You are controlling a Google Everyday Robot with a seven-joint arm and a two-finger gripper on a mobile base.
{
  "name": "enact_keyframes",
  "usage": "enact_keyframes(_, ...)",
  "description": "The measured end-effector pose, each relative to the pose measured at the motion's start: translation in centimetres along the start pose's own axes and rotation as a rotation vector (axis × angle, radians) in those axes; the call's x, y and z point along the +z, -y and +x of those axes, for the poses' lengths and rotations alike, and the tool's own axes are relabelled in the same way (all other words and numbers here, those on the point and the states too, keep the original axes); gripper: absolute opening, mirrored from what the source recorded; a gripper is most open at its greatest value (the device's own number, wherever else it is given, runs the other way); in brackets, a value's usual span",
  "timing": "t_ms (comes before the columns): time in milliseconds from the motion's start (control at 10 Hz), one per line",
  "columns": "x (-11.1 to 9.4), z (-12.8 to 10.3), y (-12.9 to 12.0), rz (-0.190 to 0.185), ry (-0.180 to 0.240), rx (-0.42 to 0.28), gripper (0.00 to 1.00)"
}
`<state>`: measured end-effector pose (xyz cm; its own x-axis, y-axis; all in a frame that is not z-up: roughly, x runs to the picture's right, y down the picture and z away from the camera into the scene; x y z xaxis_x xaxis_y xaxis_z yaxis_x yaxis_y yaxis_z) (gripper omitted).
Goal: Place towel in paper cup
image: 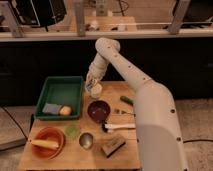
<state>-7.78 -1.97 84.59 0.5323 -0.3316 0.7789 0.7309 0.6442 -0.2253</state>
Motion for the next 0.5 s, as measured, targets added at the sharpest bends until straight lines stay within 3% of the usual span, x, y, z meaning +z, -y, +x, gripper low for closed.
enact_keyframes(500,0.0,1.3,-0.7,-0.001,-0.009,0.049,0.02)
